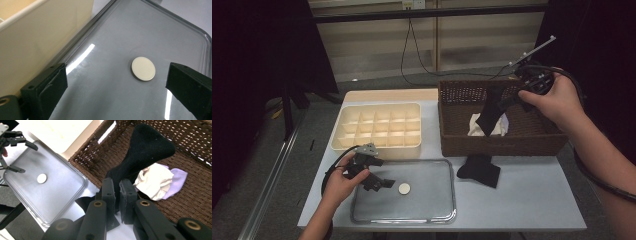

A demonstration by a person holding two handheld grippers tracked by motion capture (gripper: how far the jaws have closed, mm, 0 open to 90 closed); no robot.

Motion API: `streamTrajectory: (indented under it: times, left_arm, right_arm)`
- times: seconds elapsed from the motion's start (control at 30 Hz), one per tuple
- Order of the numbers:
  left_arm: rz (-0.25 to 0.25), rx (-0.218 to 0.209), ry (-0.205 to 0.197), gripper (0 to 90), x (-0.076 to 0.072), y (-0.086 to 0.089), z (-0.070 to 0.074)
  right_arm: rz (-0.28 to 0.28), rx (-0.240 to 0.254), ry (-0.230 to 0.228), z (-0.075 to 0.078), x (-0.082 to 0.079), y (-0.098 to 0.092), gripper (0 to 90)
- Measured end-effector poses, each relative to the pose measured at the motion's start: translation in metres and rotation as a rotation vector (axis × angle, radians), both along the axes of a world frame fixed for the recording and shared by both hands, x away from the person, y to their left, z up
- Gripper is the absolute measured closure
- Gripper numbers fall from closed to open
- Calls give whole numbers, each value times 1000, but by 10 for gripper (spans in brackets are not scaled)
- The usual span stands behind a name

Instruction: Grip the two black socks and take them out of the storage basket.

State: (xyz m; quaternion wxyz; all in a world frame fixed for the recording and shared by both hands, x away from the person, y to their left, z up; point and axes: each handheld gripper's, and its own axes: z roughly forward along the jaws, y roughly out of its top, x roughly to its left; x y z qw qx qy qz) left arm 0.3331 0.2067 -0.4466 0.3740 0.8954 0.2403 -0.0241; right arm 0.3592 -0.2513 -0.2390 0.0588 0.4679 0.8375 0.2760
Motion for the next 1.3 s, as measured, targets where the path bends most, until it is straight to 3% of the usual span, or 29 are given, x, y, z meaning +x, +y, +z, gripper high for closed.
streamTrajectory:
  times: [0.8, 1.3]
  left_arm:
    - [-7, 10, -1, 33, 0, -1, 0]
    - [-9, 7, -4, 33, -1, -1, 1]
  right_arm:
    - [79, 48, 6, -13, -25, 16, 839]
    - [94, 76, 9, -22, -36, 19, 839]
